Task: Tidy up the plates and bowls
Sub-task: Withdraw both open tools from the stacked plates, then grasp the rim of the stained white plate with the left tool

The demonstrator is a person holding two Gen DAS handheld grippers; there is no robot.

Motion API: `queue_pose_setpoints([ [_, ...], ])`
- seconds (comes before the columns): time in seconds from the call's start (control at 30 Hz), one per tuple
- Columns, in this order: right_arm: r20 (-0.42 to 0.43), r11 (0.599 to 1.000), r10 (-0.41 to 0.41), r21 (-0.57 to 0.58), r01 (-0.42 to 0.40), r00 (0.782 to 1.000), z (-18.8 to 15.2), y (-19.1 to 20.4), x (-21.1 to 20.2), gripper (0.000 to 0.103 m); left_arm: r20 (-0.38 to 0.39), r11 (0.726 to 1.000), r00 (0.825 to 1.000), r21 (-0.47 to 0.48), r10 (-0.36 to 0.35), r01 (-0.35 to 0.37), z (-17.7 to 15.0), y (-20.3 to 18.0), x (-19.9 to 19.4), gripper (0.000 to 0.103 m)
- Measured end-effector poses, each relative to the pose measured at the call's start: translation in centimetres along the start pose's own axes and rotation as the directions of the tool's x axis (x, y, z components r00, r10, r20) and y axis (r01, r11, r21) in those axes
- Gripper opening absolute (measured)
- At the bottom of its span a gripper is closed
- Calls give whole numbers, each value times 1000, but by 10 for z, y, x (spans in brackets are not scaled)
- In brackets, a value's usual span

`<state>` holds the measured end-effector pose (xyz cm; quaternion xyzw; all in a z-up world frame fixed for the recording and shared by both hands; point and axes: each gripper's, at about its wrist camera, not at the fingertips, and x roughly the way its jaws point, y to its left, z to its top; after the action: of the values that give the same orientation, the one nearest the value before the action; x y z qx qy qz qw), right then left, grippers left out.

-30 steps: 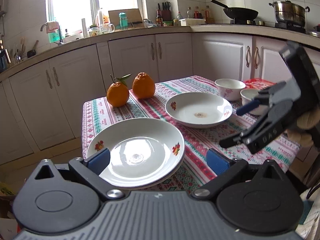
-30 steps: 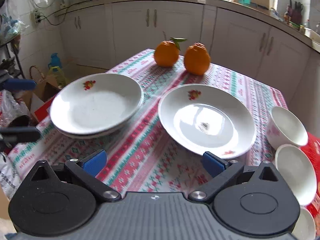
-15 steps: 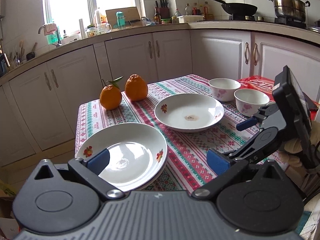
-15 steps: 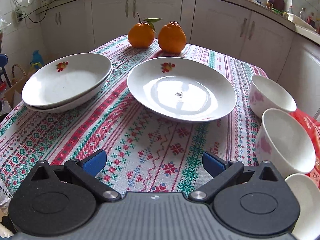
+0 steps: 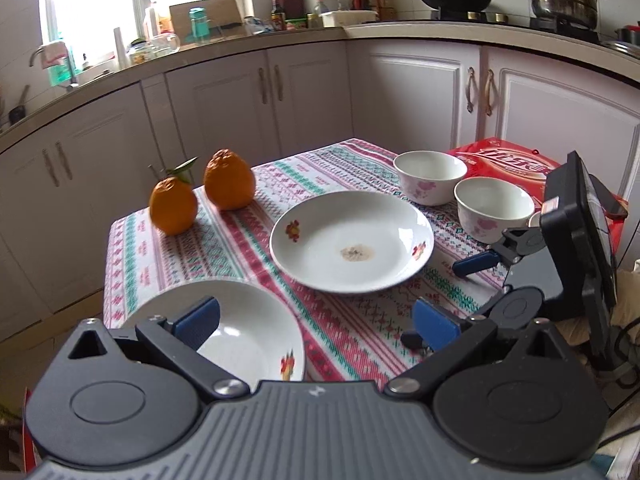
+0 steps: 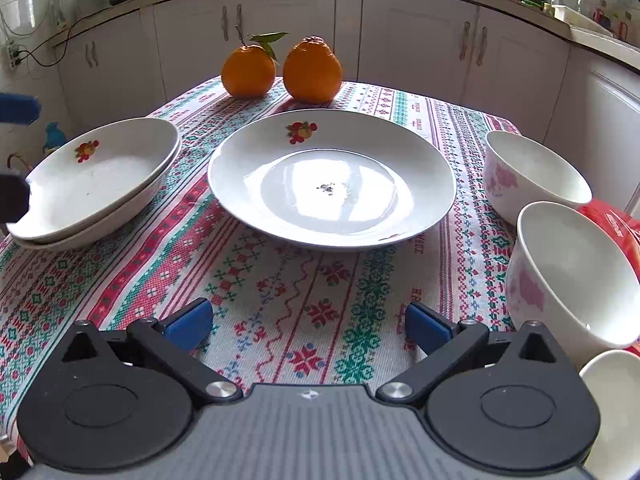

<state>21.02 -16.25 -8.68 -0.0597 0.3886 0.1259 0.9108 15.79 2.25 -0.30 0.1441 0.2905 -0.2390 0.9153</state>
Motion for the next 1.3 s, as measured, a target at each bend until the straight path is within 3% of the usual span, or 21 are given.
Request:
queue_pose_setpoints([
  [0.27,8,1000,3,-1,-3,1000,10,-4,11,103,-53,996,996,59,-68,71,37,18,55,102],
  [0.53,-4,1000,1,4,-1,1000,20,-9,21,103,-147,983,978,84,-148,161,60,31,114,102],
  [0.77,2,1000,0,6,0,1000,23,-11,24,103,-227,969,945,18,-238,248,76,56,171,102],
  [1.07,0,1000,-19,24,19,1000,30,-11,31,103,-305,941,903,53,-303,334,89,59,217,101],
  [1.3,10,999,-23,22,23,1000,32,-10,32,103,-358,924,870,46,-340,380,90,61,241,87],
])
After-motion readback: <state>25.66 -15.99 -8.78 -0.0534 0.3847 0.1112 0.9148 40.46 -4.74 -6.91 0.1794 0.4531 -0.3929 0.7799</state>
